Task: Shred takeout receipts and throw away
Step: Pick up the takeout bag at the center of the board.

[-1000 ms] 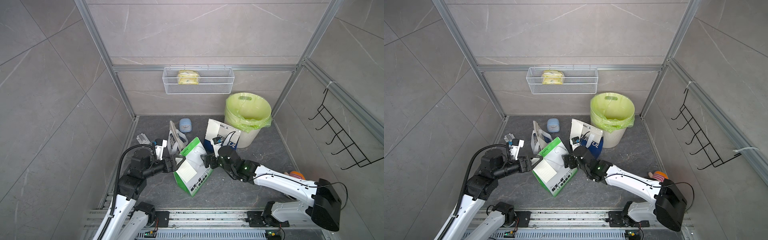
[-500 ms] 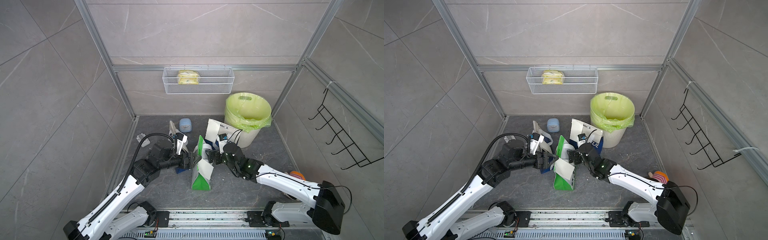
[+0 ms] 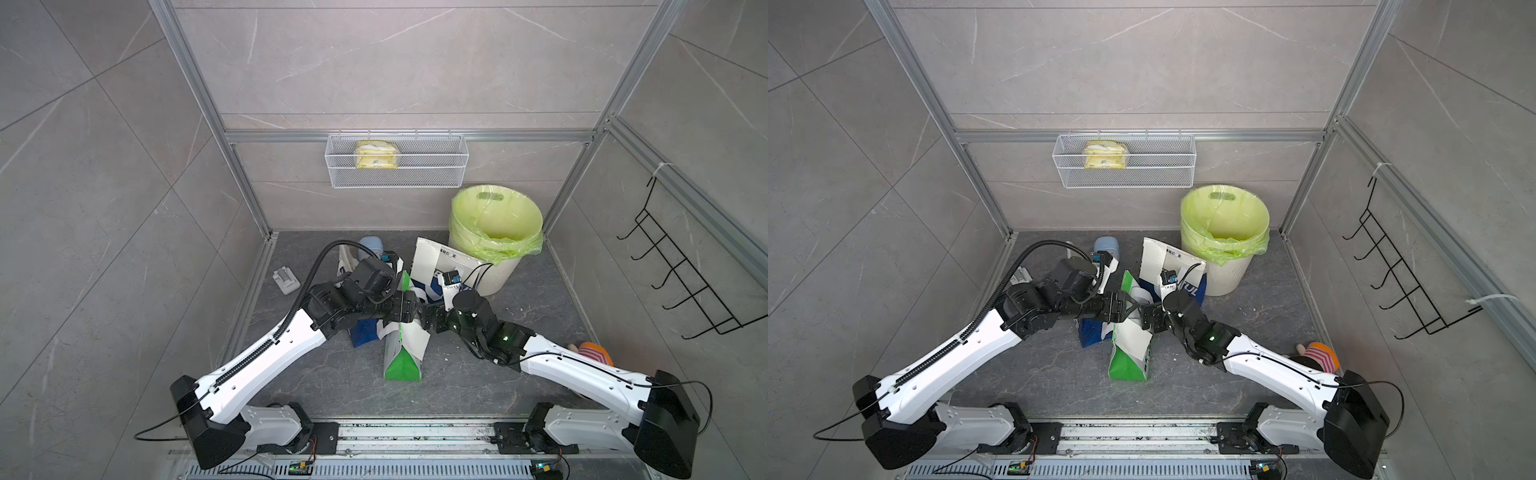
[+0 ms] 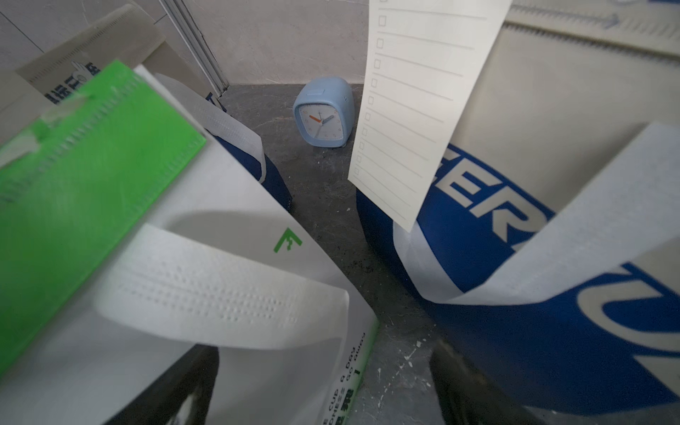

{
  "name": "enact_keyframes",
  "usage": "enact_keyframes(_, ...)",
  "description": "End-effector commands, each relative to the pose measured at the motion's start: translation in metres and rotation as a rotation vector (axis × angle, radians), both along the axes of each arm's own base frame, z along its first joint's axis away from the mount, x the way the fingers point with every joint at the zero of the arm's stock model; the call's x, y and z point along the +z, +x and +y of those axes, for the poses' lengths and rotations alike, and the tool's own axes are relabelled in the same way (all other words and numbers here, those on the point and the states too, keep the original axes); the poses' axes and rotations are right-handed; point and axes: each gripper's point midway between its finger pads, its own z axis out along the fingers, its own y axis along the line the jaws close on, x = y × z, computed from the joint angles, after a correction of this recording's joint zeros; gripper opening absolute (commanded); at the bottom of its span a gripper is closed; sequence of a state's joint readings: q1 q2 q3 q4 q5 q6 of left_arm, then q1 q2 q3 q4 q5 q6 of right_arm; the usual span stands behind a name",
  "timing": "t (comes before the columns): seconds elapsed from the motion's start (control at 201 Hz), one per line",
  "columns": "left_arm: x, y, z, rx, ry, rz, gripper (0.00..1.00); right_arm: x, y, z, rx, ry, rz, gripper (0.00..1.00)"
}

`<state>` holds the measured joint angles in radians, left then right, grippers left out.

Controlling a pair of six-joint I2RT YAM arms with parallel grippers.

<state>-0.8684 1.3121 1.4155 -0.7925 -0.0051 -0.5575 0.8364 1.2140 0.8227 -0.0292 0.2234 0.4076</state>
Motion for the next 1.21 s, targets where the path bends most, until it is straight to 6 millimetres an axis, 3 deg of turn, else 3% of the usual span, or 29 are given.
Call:
enact_keyframes(0.0,-0.003,0.010,0.022,0.078,0.122,-0.033,0.74,0.001,-0.006,-0.001,0.008,0.018,0.012,0.93)
enact_keyframes(0.154,0.000,0.025,0.019,0.109,0.146,-0.069,0.58,0.001,-0.009,-0.003,0.012,0.023,0.012,0.93)
enact_keyframes(0.254,-0.003,0.029,0.013,0.106,0.160,-0.057,0.38,0.003,-0.012,-0.006,0.012,0.017,0.017,0.93)
enact_keyframes(0.423,-0.011,0.031,0.008,0.105,0.166,-0.037,0.09,0.017,-0.024,-0.027,-0.042,0.027,0.060,0.95)
enact_keyframes(0.513,-0.011,0.032,0.009,0.115,0.174,-0.044,0.00,0.026,-0.041,-0.041,-0.085,0.095,0.159,0.96)
enact_keyframes(0.677,-0.012,0.038,0.013,0.140,0.183,-0.066,0.00,0.035,-0.085,-0.017,0.040,0.411,0.387,1.00)
enact_keyframes(0.806,-0.017,0.040,0.012,0.157,0.164,-0.079,0.00,0.040,-0.098,0.004,0.133,0.701,0.454,1.00)
enact_keyframes(1.105,-0.026,0.043,0.023,0.185,0.191,-0.104,0.00,0.010,-0.101,0.013,0.151,0.782,0.527,0.99)
enact_keyframes(1.205,-0.032,0.042,0.024,0.183,0.204,-0.093,0.00,0.009,-0.101,0.016,0.166,0.807,0.524,0.98)
